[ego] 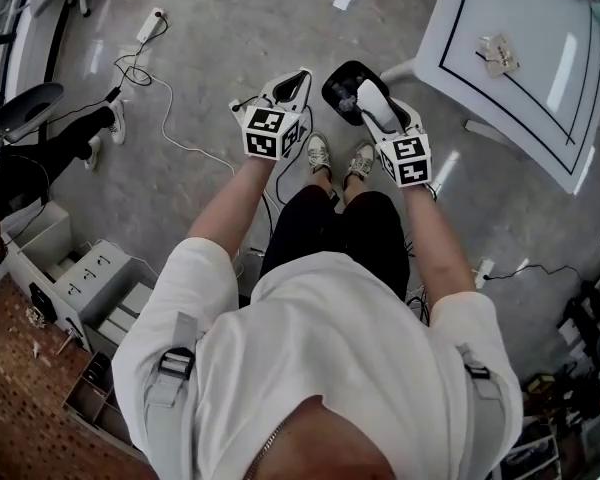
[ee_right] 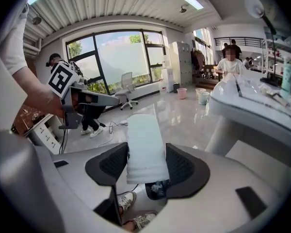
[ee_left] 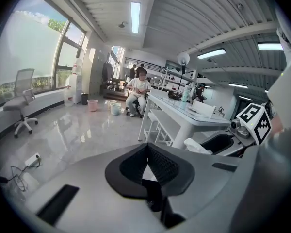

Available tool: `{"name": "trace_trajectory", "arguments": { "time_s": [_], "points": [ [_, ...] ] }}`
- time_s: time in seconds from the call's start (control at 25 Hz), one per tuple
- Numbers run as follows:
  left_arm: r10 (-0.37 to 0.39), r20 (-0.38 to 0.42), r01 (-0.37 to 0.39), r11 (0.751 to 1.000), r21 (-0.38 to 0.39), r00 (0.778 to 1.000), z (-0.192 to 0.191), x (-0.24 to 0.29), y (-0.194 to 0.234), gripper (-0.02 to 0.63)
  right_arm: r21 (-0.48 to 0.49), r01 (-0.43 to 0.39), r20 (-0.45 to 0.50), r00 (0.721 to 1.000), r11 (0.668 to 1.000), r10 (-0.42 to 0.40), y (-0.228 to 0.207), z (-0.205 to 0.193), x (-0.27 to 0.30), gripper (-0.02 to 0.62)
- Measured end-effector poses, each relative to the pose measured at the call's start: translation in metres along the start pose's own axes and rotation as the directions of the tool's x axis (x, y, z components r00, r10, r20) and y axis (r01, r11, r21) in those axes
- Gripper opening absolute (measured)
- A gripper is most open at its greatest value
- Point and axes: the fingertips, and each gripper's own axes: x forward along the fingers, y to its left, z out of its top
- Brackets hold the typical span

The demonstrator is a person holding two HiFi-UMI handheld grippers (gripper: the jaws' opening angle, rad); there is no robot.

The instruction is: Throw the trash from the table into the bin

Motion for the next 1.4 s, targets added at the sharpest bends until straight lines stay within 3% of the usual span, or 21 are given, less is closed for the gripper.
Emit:
{"name": "trace_trajectory", "arguments": {
  "time_s": [0.68, 1.0, 1.2, 1.4],
  "points": [
    [0.011, -0.131, -0.018, 0.999, -0.051, 0.991, -0.222, 0.112, 0.059, 0.011, -0.033, 0.034, -0.214, 0.976, 0.999, -0.041, -0.066, -0.211, 0.19, 0.255],
    [0.005, -0.149, -0.015, 0.997, -0.069, 0.989, -0.297, 0.161, 0.082, 0.011, -0.057, 0.029, -0.29, 0.956, 0.998, -0.044, -0.092, -0.289, 0.277, 0.257],
    [0.01, -0.166, -0.024, 0.996, -0.084, 0.986, -0.311, 0.164, 0.09, 0.011, -0.048, 0.036, -0.307, 0.951, 0.998, -0.049, -0.097, -0.292, 0.286, 0.284],
    [0.008, -0.149, -0.021, 0.996, -0.091, 0.989, -0.28, 0.155, 0.087, 0.011, -0.05, 0.024, -0.265, 0.964, 0.998, -0.037, -0.085, -0.255, 0.265, 0.284]
  ]
}}
